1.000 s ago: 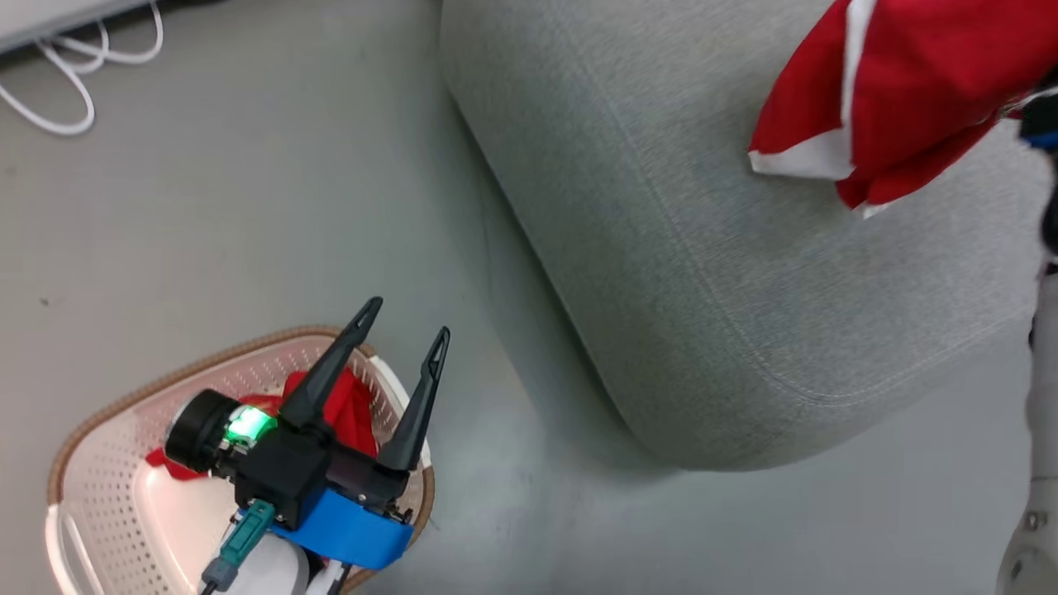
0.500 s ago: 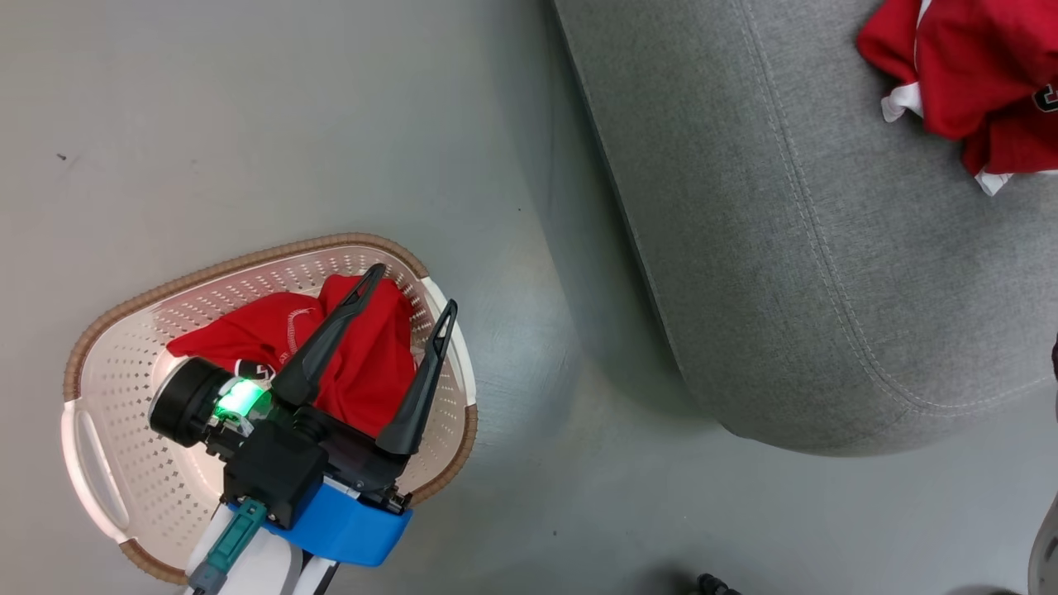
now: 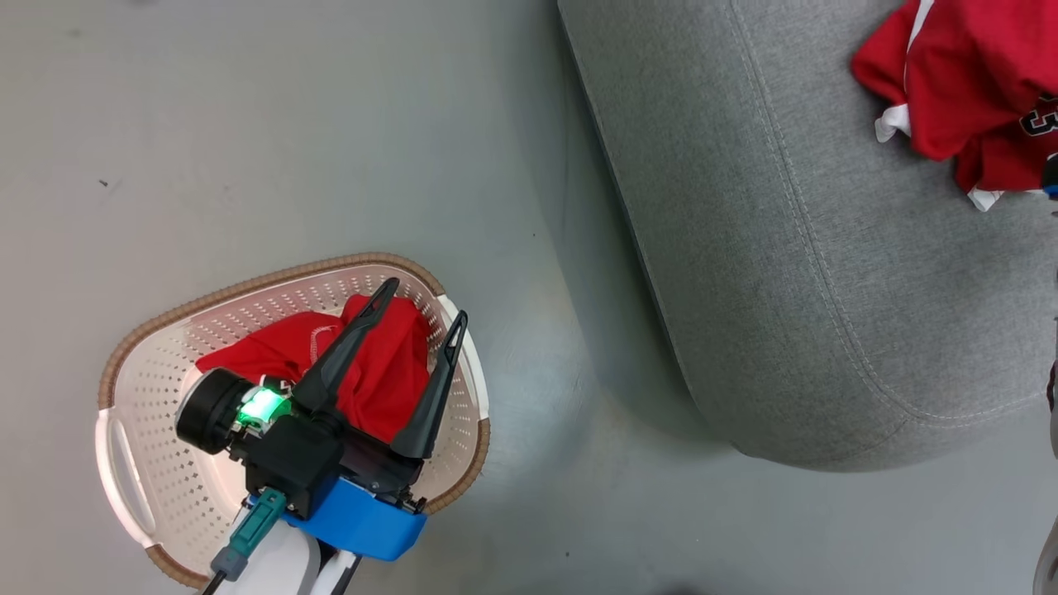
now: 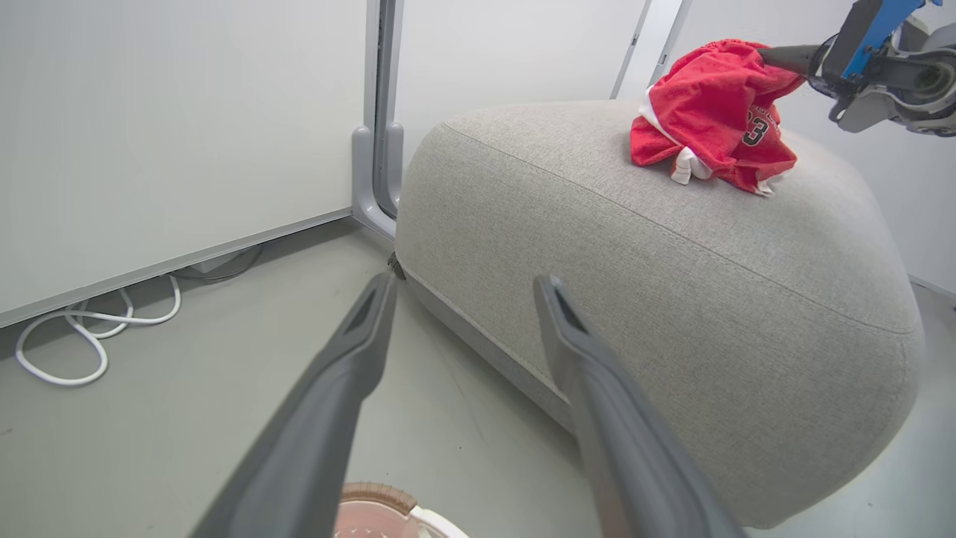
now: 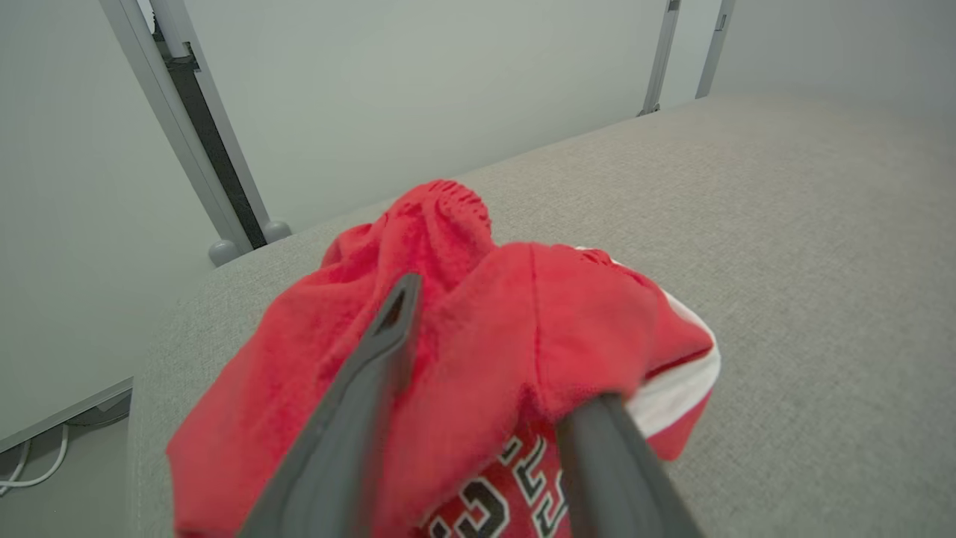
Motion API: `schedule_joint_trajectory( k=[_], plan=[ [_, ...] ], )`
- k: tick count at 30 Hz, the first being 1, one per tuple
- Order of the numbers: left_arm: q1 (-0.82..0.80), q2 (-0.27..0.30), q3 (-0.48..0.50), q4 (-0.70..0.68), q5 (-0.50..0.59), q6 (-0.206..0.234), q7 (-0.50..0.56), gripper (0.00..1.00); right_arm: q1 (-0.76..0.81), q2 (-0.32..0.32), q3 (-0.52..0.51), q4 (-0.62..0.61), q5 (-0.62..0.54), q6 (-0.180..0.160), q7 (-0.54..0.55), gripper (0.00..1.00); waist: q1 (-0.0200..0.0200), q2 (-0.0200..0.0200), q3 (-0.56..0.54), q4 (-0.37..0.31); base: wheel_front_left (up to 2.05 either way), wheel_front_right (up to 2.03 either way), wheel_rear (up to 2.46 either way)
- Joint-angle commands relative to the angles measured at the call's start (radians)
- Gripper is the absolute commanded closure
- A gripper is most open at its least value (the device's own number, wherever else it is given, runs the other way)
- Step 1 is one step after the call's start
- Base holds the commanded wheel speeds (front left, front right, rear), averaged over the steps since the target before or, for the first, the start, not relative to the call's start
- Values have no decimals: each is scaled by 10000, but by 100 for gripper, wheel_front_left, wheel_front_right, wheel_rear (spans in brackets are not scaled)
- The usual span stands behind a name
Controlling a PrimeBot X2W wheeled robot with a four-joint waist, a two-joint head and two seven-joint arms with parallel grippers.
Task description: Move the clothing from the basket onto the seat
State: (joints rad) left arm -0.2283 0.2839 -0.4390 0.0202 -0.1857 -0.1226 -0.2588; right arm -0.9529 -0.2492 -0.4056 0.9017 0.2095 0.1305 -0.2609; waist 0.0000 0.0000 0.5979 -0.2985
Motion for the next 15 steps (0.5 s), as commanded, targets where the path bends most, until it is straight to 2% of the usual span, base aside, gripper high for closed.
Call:
schedule_joint_trajectory(
  k=[1, 7, 15],
  plan=[
    [-135, -13, -35, 47, -52, 21, -57, 0, 140, -74, 39, 52, -1, 5, -58, 0, 0, 0, -125, 11, 0, 0, 0],
    [-119, -258, -166, 511, -235, -17, -70, 0, 545, -177, 418, 213, -34, 5, -59, 0, 0, 0, -681, 76, 0, 0, 0],
    [281, -821, -26, 964, -515, -72, -74, 0, 1864, -356, 1165, 10, -362, 5, -61, 0, 0, 0, -1997, 447, 0, 0, 0]
  ],
)
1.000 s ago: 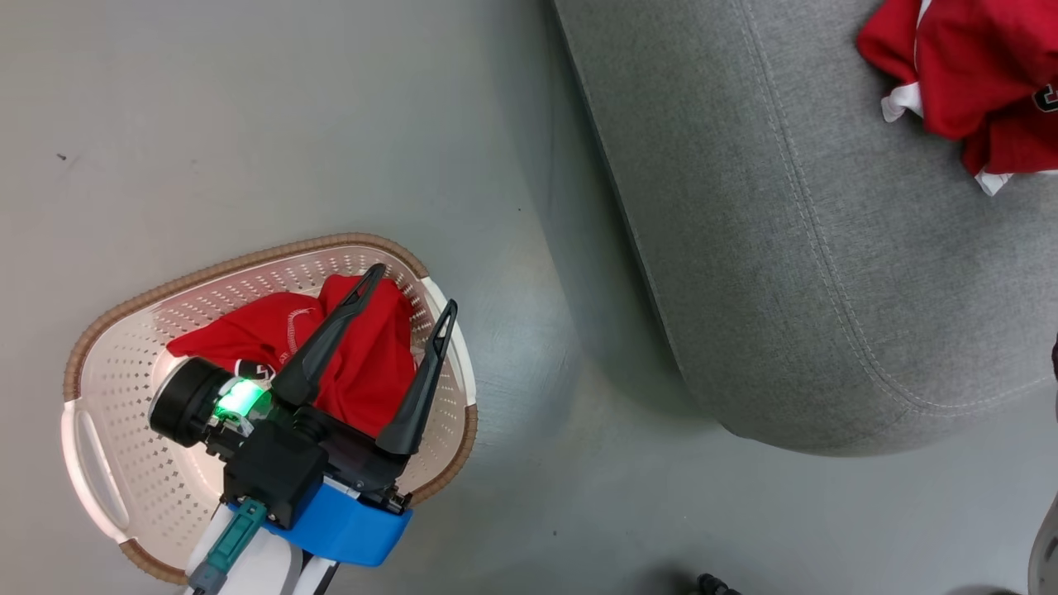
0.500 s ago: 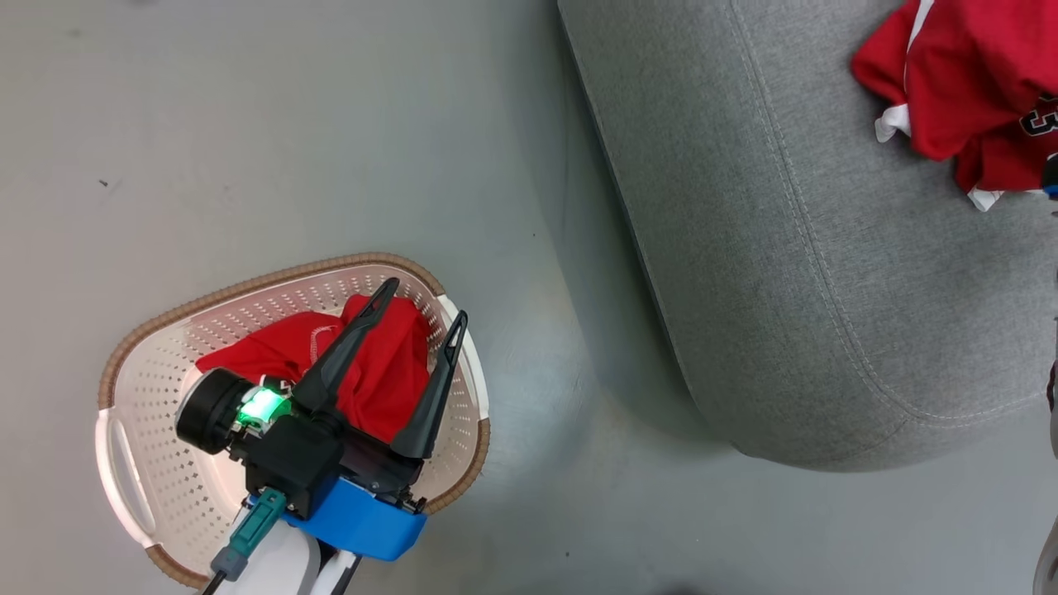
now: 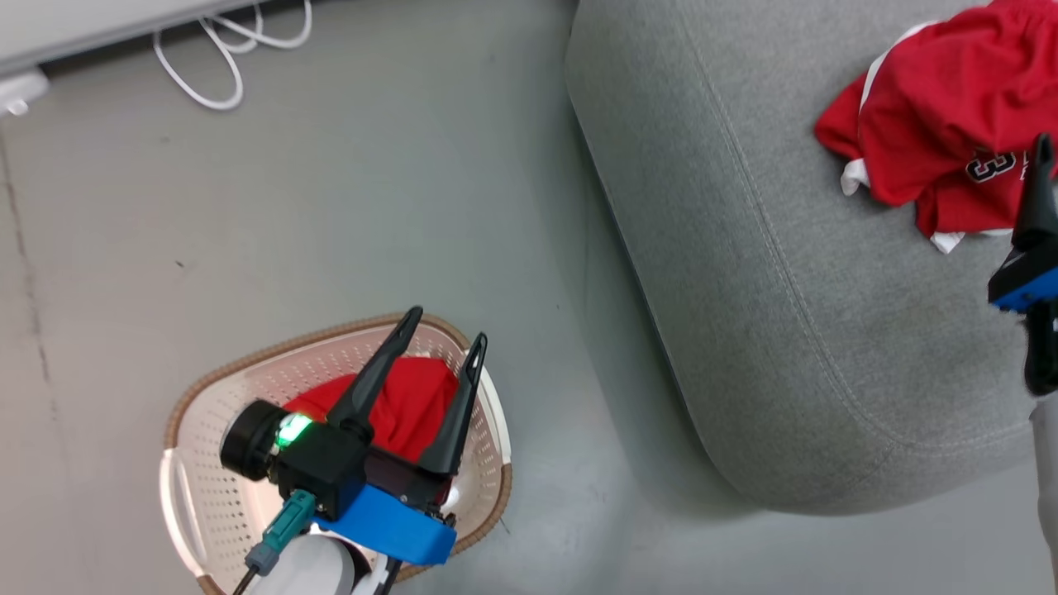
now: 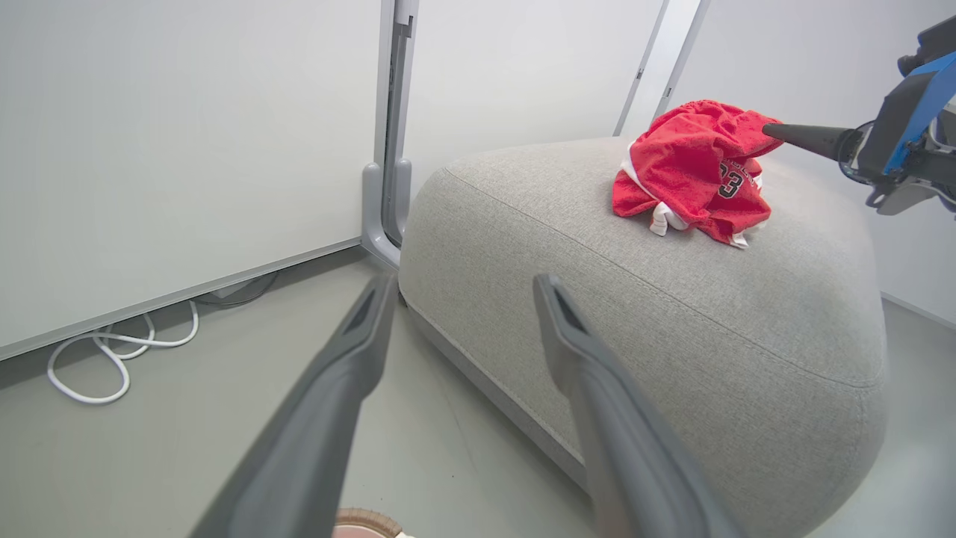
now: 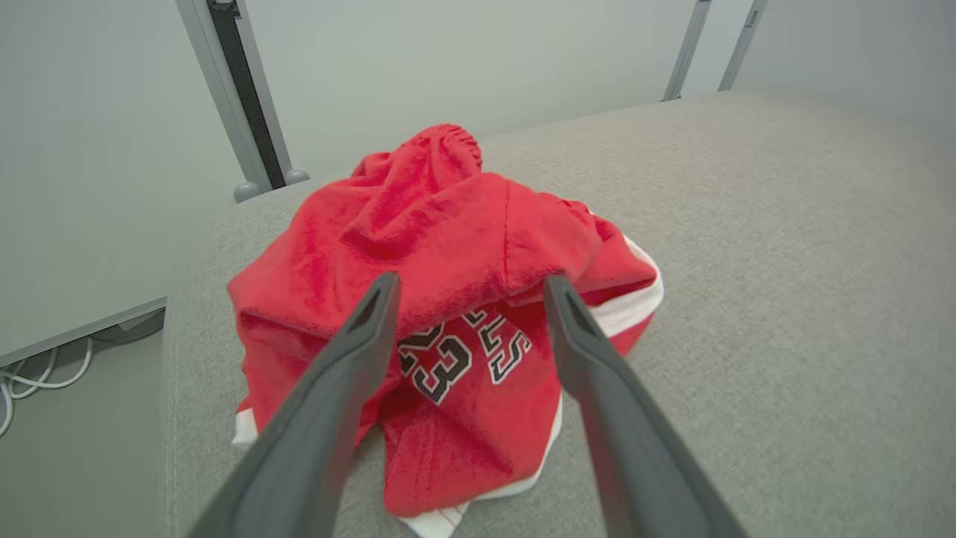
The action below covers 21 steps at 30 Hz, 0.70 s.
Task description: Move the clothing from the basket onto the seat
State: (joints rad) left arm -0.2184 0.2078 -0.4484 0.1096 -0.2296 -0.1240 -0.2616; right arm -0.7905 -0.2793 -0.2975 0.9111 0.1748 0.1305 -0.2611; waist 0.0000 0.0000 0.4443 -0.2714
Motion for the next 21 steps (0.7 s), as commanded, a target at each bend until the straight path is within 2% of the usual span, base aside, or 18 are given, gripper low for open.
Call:
schedule_joint_trajectory(
  k=[1, 11, 21],
  plan=[
    [230, -124, 88, 129, -81, -62, -46, 0, 390, -25, 176, -154, 6, 5, -59, 0, 0, 0, -646, 208, 0, 0, 0],
    [1101, -895, 830, 634, -194, -91, -46, 0, 2184, 178, 1358, -1276, 363, 5, -57, 0, 0, 0, -2296, 675, 0, 0, 0],
    [1883, -1368, 1734, 1134, 72, -67, -40, 0, 4337, 525, 2389, -3239, 542, 5, 207, 0, 0, 0, -3586, 1381, 0, 0, 0]
  ],
)
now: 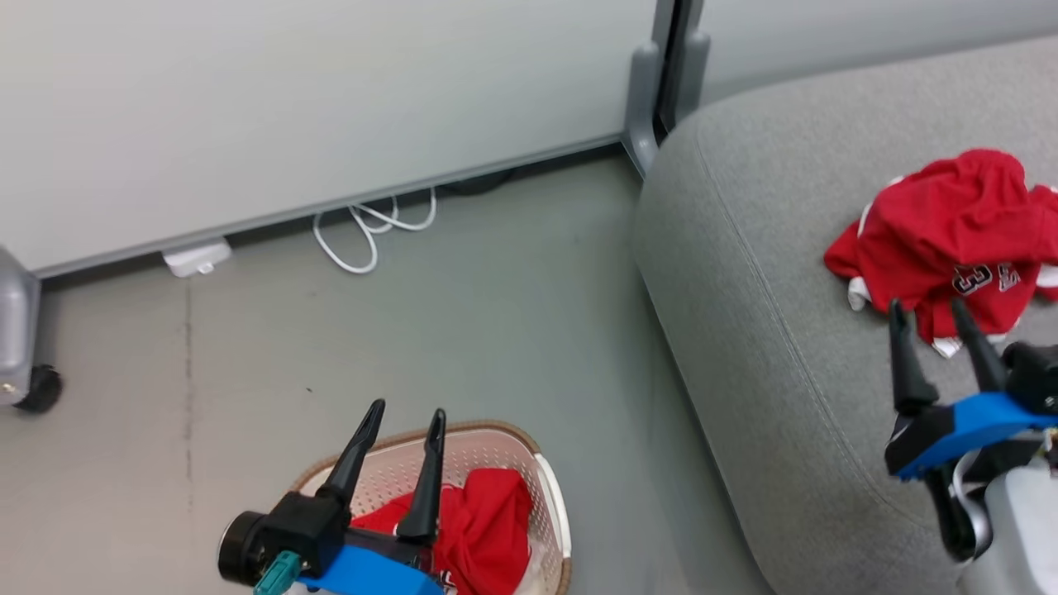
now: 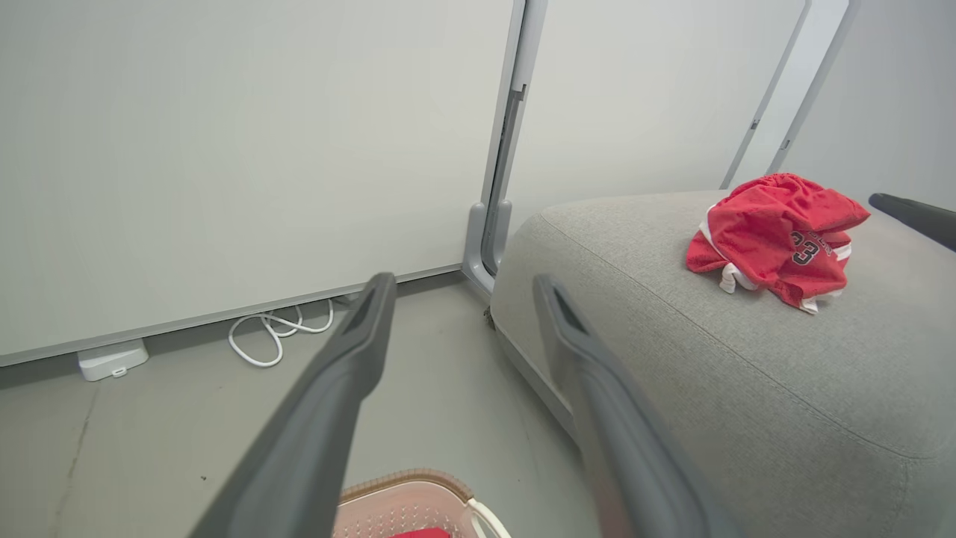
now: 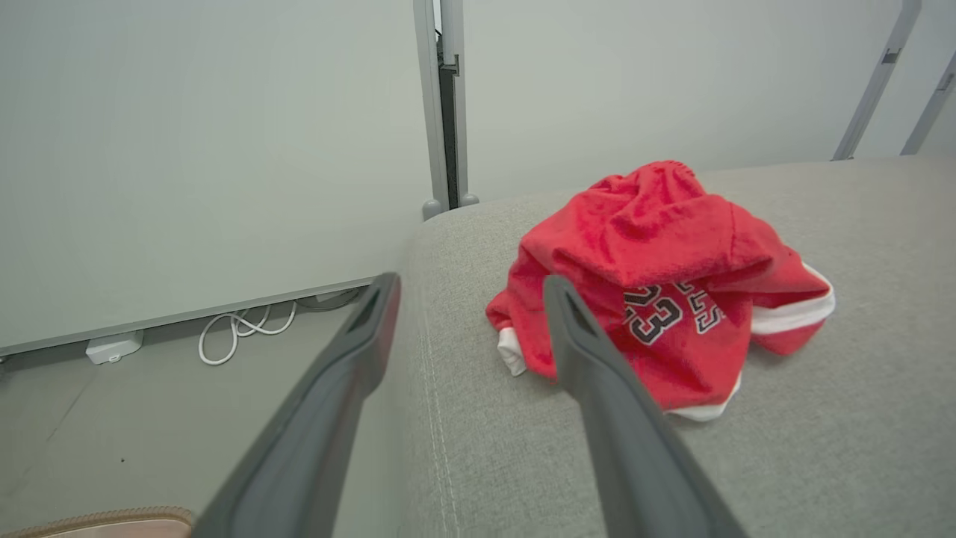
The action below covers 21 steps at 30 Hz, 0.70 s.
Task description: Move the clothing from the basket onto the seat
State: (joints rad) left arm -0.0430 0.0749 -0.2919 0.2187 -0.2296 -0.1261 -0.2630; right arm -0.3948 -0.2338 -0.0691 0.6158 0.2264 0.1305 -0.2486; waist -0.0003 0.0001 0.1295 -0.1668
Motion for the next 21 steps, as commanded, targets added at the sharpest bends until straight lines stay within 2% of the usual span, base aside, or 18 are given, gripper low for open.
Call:
schedule_joint_trajectory(
  k=[1, 10, 21],
  plan=[
    [130, -40, 169, 42, 72, -46, -27, 0, 379, 71, 106, -286, 26, 5, 82, 0, 3, -1, -438, 335, 0, 0, 0],
    [815, -212, 1079, 289, 197, 191, -26, 0, 2338, 442, 674, -2495, -307, 5, 835, 0, 3, -1, -1254, 920, 0, 0, 0],
    [1172, -243, 1932, 549, 300, 244, -27, 0, 4333, 1286, 329, -5015, -1016, 5, 1182, 0, 3, -1, -1548, 1704, 0, 0, 0]
  ],
)
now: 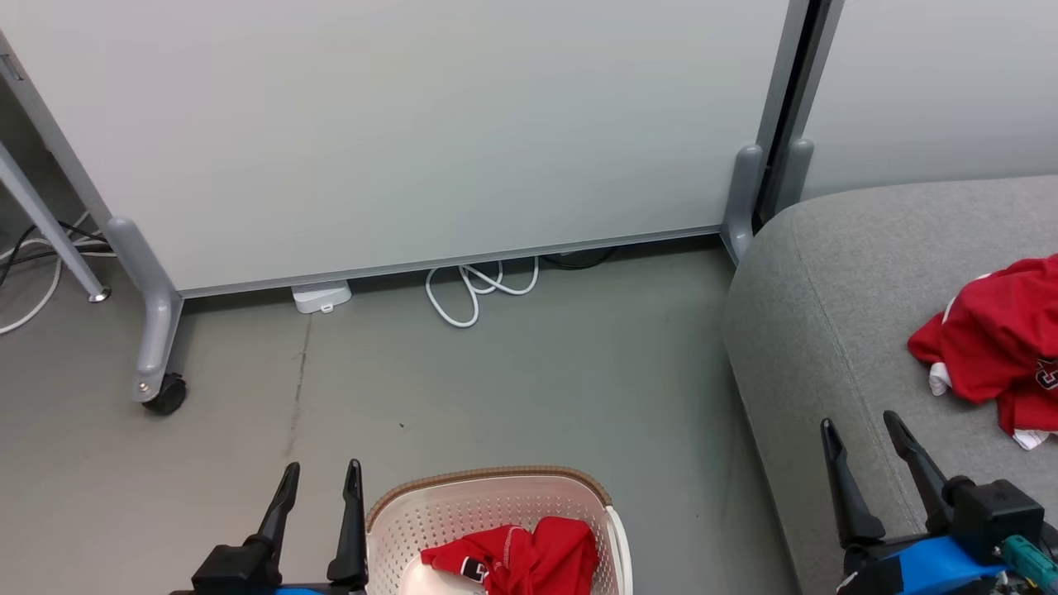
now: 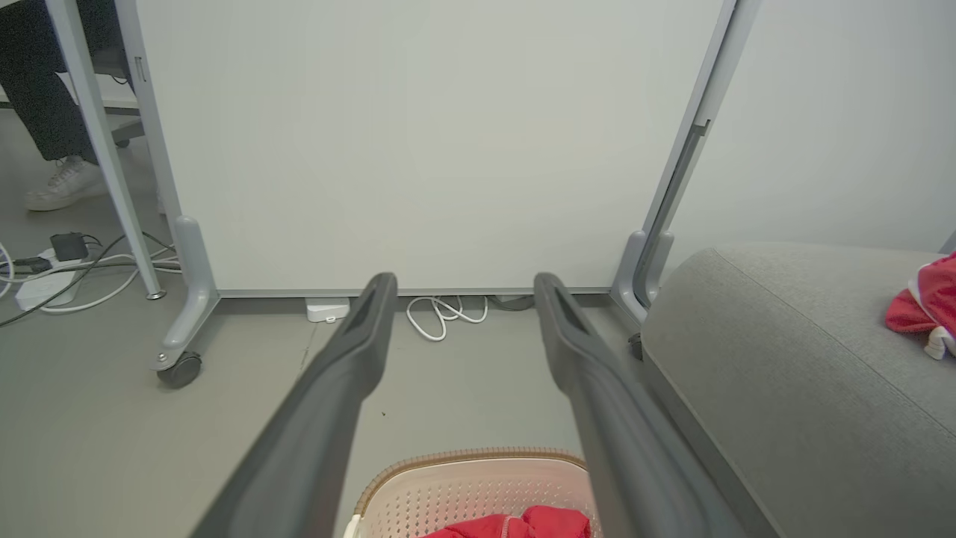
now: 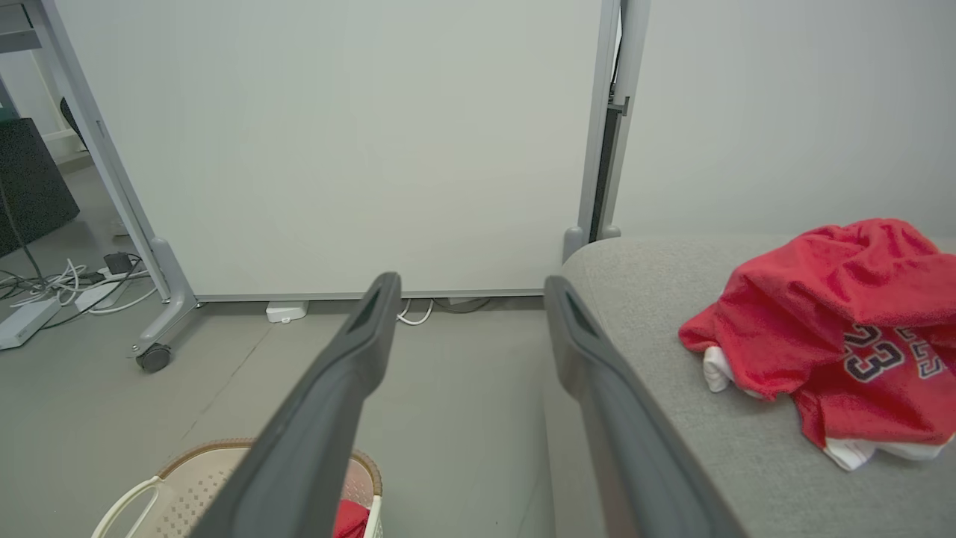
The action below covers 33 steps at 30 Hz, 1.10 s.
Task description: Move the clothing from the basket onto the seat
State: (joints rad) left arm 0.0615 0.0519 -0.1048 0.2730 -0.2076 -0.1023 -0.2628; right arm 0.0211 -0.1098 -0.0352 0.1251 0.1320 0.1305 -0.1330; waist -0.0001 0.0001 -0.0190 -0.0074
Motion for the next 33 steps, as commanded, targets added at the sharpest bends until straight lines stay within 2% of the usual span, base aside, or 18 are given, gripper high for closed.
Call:
schedule_joint_trajectory(
  k=[1, 13, 33],
  plan=[
    [147, -12, 125, 13, 79, 8, -28, 0, 318, 128, -25, -261, -140, 5, 49, 0, 1, -1, -84, 169, 0, 0, 0],
    [313, -18, 538, 61, 243, -102, -28, 0, 1221, 577, 33, -945, -406, 5, -46, 0, 1, -1, -175, 468, 0, 0, 0],
    [217, -18, 379, 144, 147, -200, -28, 0, 1144, 601, 318, -1062, -330, 5, -44, 0, 1, -1, 145, 146, 0, 0, 0]
  ],
)
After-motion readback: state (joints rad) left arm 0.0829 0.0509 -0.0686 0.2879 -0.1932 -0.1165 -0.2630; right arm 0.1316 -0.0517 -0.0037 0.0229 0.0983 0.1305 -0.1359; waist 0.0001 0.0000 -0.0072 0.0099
